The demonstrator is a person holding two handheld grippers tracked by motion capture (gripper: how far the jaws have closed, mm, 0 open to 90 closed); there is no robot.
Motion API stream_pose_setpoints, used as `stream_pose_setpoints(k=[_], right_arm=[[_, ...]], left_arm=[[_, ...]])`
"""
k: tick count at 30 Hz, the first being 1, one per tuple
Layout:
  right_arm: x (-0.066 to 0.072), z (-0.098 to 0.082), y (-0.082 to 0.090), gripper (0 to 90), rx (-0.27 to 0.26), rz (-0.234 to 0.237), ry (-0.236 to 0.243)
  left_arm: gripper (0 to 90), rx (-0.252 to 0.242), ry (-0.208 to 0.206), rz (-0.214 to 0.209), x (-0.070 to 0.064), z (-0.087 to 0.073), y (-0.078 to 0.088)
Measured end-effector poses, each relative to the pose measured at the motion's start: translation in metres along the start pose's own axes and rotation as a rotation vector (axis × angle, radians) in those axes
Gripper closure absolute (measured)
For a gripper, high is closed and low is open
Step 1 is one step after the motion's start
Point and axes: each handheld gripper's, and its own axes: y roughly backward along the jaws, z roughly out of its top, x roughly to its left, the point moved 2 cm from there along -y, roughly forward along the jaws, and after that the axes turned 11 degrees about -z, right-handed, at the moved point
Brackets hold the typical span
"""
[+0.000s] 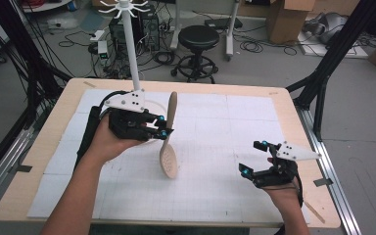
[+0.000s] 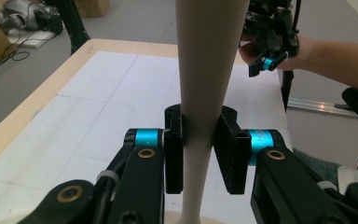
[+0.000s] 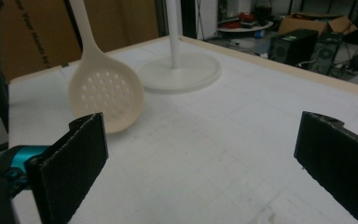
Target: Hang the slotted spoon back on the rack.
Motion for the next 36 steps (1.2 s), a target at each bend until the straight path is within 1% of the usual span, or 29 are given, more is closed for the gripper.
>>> stream_pose_setpoints(k=[2,5,9,10,13,14,17,20,22,23,24,25,26,28,29,30,31,32,34,35,36], right_arm=[[0.0,0.01,-0.003,1.4,-0.012,0.017,0.0],[0.002,0.025,-0.008,1.4,-0.034,0.04,0.016],[0.012,0.05,-0.018,1.4,-0.053,0.093,0.046],[0.016,0.058,-0.021,1.4,-0.059,0.114,0.052],[0.025,0.075,-0.029,1.4,-0.081,0.156,0.062],[0.027,0.081,-0.032,1.4,-0.092,0.167,0.071],[0.034,0.095,-0.039,1.4,-0.109,0.186,0.074],[0.04,0.106,-0.043,1.4,-0.133,0.211,0.075],[0.044,0.114,-0.046,1.4,-0.142,0.236,0.073],[0.044,0.114,-0.046,1.4,-0.142,0.236,0.073],[0.049,0.121,-0.049,2.1,-0.149,0.25,0.079],[0.05,0.122,-0.05,4.3,-0.149,0.257,0.079],[0.052,0.125,-0.05,4.8,-0.155,0.27,0.075],[0.057,0.131,-0.051,5.2,-0.185,0.3,0.058],[0.059,0.133,-0.051,8.5,-0.193,0.318,0.052],[0.06,0.136,-0.051,14.4,-0.201,0.333,0.055],[0.062,0.138,-0.052,15.6,-0.205,0.346,0.071],[0.064,0.14,-0.053,15.7,-0.202,0.342,0.076],[0.065,0.142,-0.055,15.7,-0.195,0.342,0.082],[0.068,0.144,-0.058,16.8,-0.178,0.347,0.09],[0.069,0.144,-0.06,17.0,-0.182,0.348,0.092]], left_arm=[[74.3,-0.001,-0.002,-0.005,0.0,0.0,-0.002],[74.3,0.011,-0.009,-0.008,-0.002,0.0,-0.004],[74.3,0.003,-0.016,-0.016,-0.005,0.002,-0.006],[74.3,0.003,-0.019,-0.02,-0.005,0.002,-0.006],[74.3,-0.001,-0.017,-0.027,-0.006,0.004,-0.008],[74.3,0.0,-0.015,-0.03,-0.006,0.004,-0.008],[74.3,0.006,-0.009,-0.027,-0.006,0.005,-0.011],[74.3,0.011,-0.014,-0.021,-0.007,0.007,-0.013],[74.3,0.01,-0.015,-0.023,-0.008,0.009,-0.015],[74.3,0.01,-0.015,-0.023,-0.008,0.009,-0.015],[74.3,0.014,-0.021,-0.03,-0.009,0.01,-0.017],[74.3,0.019,-0.024,-0.036,-0.011,0.011,-0.018],[74.3,0.017,-0.024,-0.038,-0.012,0.012,-0.019],[74.3,0.015,-0.029,-0.04,-0.012,0.013,-0.019],[74.3,0.016,-0.032,-0.037,-0.012,0.014,-0.018],[74.3,0.016,-0.033,-0.036,-0.012,0.015,-0.018],[74.3,0.016,-0.033,-0.036,-0.012,0.015,-0.018],[74.3,0.007,-0.032,-0.034,-0.013,0.016,-0.017],[74.3,0.012,-0.036,-0.033,-0.013,0.017,-0.017],[74.3,0.012,-0.038,-0.034,-0.013,0.018,-0.017],[74.3,0.011,-0.041,-0.038,-0.014,0.018,-0.018]])
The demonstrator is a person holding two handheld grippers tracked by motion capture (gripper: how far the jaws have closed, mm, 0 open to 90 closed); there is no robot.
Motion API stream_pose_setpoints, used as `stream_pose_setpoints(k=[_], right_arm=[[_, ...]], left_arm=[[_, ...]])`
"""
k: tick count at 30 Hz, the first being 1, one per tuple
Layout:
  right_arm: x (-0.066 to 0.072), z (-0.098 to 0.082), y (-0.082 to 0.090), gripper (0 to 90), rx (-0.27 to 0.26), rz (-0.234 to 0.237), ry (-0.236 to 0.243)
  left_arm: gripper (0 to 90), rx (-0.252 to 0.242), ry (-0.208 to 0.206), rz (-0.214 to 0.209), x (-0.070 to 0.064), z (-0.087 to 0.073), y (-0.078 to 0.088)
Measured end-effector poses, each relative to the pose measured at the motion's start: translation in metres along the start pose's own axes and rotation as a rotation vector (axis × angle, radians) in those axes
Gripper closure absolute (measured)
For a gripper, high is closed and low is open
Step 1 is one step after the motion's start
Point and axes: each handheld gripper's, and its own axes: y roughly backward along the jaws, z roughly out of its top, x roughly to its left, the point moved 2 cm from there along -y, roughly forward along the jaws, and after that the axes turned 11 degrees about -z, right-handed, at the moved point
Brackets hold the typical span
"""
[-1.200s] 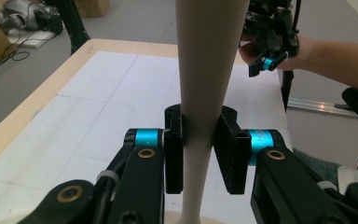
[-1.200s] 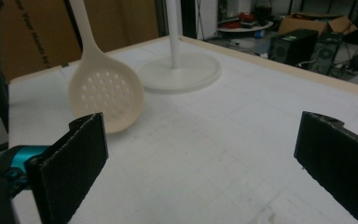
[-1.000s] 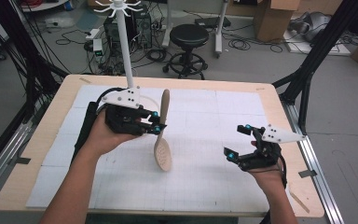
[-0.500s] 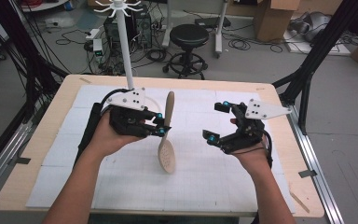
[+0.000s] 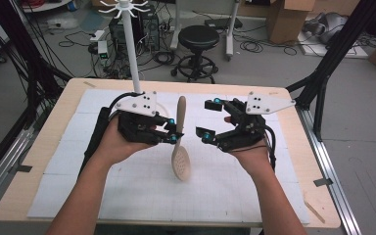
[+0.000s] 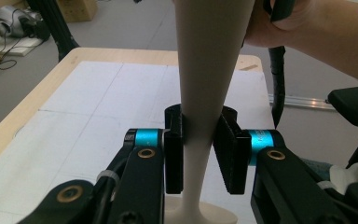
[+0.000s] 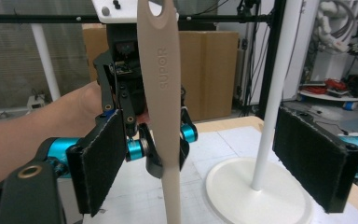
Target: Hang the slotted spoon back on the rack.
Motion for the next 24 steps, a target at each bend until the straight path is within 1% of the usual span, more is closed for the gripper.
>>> stream_pose_setpoints(k=[1,2,3,4,6,9,10,11,14,17,18,20,22,24], right_arm=[[0.001,0.001,-0.002,19.0,0.004,0.005,0.002],[0.001,0.001,-0.002,19.0,0.004,0.005,0.002],[0.003,0.001,-0.005,23.3,0.003,0.018,0.01],[0.003,0.001,-0.005,23.3,0.003,0.018,0.01],[0.005,0.002,-0.009,28.9,0.006,0.033,0.01],[0.007,0.003,-0.012,37.0,0.002,0.075,-0.002],[0.007,0.003,-0.012,37.0,0.002,0.075,-0.002],[0.009,0.003,-0.014,38.7,0.004,0.096,0.001],[0.01,0.003,-0.018,42.2,0.006,0.107,0.003],[0.011,0.003,-0.02,49.9,0.009,0.124,0.002],[0.011,0.003,-0.021,51.7,0.001,0.127,0.005],[0.012,0.003,-0.023,52.4,-0.002,0.133,0.008],[0.014,0.002,-0.025,52.5,0.009,0.128,0.016],[0.014,0.002,-0.027,53.4,0.007,0.126,0.021]], left_arm=[[74.3,0.0,0.0,0.0,0.0,0.0,0.0],[74.3,0.003,0.001,0.001,0.0,0.0,0.0],[74.3,0.006,-0.004,-0.002,0.0,0.001,-0.001],[74.3,0.006,-0.004,-0.002,0.0,0.001,-0.001],[74.3,0.007,-0.008,-0.003,0.0,0.002,-0.003],[74.3,0.009,-0.006,-0.008,-0.001,0.003,-0.005],[74.3,0.009,-0.006,-0.008,-0.001,0.003,-0.005],[74.3,0.007,-0.012,-0.014,-0.001,0.003,-0.005],[74.3,0.008,-0.012,-0.012,0.0,0.003,-0.005],[74.3,0.004,-0.015,-0.015,-0.001,0.004,-0.005],[74.3,0.003,-0.018,-0.014,-0.001,0.004,-0.005],[74.3,-0.002,-0.019,-0.023,-0.001,0.004,-0.005],[74.3,-0.01,-0.018,-0.024,-0.002,0.004,-0.004],[74.3,-0.01,-0.02,-0.021,-0.002,0.004,-0.004]])
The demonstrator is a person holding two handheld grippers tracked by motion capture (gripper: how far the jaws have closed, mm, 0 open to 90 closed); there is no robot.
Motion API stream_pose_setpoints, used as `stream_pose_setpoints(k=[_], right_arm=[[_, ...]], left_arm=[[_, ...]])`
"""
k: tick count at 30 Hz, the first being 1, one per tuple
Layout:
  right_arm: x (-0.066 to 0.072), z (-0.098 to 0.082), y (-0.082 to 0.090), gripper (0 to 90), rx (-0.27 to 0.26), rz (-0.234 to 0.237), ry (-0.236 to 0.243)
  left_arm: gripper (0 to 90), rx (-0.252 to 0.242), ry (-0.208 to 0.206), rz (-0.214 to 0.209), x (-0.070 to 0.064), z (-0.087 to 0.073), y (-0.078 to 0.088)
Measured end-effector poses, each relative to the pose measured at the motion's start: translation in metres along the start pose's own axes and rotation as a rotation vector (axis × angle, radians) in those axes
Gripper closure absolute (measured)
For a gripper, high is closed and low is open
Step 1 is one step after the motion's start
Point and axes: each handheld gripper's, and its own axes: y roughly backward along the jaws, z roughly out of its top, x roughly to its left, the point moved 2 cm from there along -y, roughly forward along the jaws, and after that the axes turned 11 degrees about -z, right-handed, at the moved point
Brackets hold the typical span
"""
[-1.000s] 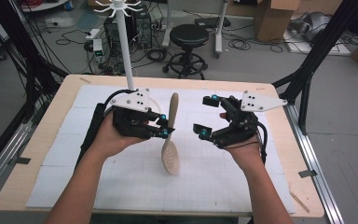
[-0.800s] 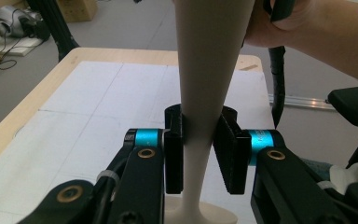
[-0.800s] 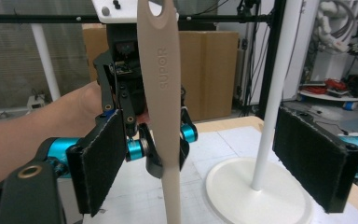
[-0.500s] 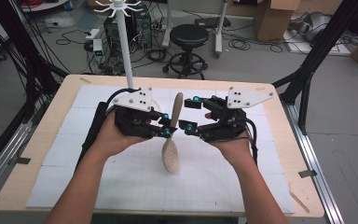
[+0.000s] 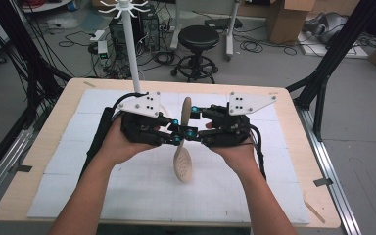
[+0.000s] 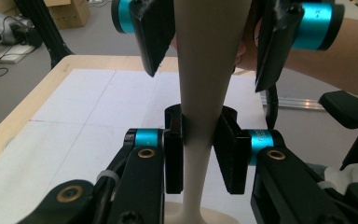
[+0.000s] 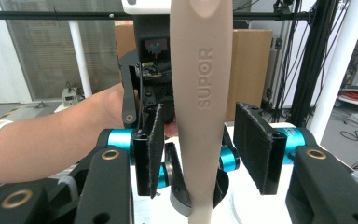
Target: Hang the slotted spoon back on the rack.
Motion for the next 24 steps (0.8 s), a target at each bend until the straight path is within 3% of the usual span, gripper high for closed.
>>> stream_pose_setpoints(k=[4,10,14,17,24], right_arm=[[0.0,0.0,-0.001,54.8,-0.004,-0.004,-0.004],[-0.001,-0.003,-0.002,68.2,0.017,0.006,-0.005],[-0.001,-0.002,-0.003,69.0,0.021,-0.002,-0.003],[-0.002,-0.002,-0.004,69.2,0.037,-0.005,-0.001],[-0.006,0.0,-0.002,69.2,0.032,-0.021,-0.004]], left_arm=[[74.3,0.001,-0.001,0.004,0.0,0.0,0.001],[74.3,-0.001,0.004,0.003,0.001,-0.001,0.001],[73.6,-0.018,0.0,0.006,0.003,-0.002,0.001],[61.9,-0.06,-0.019,0.062,0.002,-0.004,0.005],[56.5,-0.067,0.038,0.081,0.004,-0.017,0.015]])
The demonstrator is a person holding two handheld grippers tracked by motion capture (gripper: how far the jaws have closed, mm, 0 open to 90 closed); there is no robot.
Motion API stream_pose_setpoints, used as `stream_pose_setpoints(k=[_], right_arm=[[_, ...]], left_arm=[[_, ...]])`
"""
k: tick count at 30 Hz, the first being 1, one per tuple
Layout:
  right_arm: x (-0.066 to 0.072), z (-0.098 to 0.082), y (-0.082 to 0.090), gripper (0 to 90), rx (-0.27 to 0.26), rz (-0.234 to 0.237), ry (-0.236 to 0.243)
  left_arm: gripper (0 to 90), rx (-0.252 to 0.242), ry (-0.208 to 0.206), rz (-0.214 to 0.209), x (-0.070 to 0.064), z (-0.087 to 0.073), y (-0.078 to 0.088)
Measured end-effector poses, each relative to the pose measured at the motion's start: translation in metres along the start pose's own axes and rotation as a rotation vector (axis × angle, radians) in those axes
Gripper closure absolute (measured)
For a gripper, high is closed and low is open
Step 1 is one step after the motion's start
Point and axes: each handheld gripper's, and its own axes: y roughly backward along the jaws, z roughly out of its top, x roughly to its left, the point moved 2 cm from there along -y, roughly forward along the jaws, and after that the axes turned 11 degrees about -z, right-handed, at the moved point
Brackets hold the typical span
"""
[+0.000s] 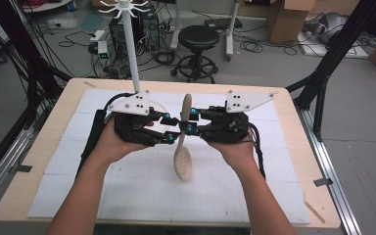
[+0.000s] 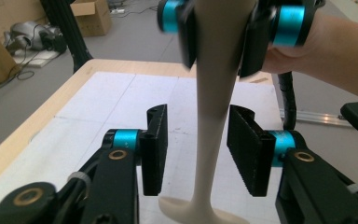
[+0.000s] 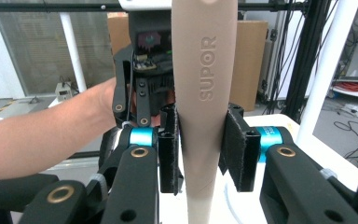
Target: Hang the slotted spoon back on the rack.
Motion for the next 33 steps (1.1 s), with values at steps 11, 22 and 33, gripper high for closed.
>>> stream_pose_setpoints(k=[11,22,33], right_arm=[[-0.009,0.015,0.001,69.2,0.02,-0.023,0.009],[-0.021,0.031,-0.006,69.2,0.063,-0.055,0.036],[-0.035,0.043,-0.021,69.2,0.081,-0.069,0.04]], left_arm=[[31.3,-0.015,0.122,0.121,0.004,-0.041,0.015],[25.1,-0.084,0.155,0.22,0.002,-0.083,0.045],[15.4,-0.101,0.172,0.299,-0.004,-0.103,0.06]])
